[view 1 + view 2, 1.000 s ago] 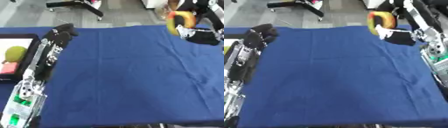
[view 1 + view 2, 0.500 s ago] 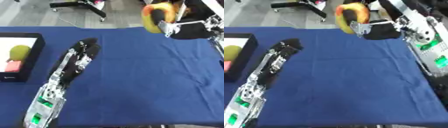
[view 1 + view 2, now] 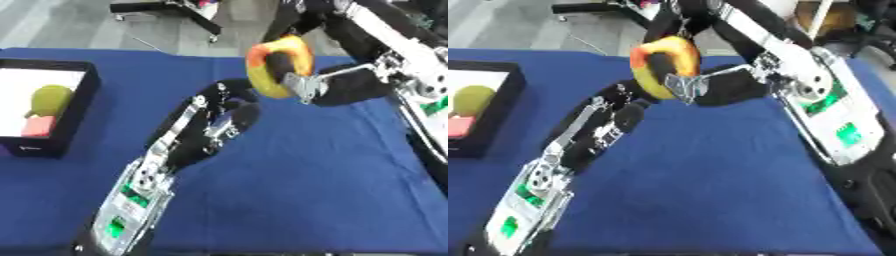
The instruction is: Pick up the objects with one hand, pass them to the other hand, and then place them into the box on the other side of the table.
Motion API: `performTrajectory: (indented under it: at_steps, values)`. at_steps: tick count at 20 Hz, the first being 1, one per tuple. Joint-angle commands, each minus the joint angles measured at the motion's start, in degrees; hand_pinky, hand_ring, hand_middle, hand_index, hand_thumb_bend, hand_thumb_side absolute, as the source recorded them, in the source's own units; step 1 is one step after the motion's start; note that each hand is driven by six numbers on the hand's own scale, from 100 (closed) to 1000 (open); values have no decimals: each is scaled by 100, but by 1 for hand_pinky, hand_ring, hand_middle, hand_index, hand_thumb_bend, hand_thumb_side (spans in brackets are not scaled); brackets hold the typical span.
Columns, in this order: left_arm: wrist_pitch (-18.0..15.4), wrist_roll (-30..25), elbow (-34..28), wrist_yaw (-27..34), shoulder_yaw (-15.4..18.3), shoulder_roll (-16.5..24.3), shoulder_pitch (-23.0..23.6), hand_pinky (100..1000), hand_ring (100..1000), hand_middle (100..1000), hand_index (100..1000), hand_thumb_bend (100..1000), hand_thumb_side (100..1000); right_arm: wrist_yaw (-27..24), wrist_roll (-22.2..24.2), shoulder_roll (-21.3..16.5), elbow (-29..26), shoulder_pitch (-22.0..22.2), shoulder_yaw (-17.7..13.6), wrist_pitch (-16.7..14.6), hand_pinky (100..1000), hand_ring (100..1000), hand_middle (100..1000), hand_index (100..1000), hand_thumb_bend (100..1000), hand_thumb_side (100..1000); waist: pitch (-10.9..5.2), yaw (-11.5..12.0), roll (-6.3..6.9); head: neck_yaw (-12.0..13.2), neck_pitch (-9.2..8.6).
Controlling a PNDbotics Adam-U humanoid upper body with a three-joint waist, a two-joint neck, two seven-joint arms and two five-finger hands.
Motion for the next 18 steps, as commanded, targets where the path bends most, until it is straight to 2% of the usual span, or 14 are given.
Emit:
performTrajectory:
  at_steps: [1,14,18]
  values:
    - [-61,76,-72,130,-25,-77,-117,948,937,679,850,613,697,-31,128,50,-115,-42,38,26,226,476,451,161,100,100,-48,11,4,70,-16]
    - [-114,70,-96,653,-87,-119,-150,948,930,674,847,631,703,207,304,175,-115,58,163,104,234,482,457,164,100,100,-8,21,48,123,-16]
    - [-149,-16,-93,801,-93,-113,-158,940,909,636,824,587,679,204,268,178,-113,45,161,127,238,484,458,166,100,100,4,12,64,113,-16]
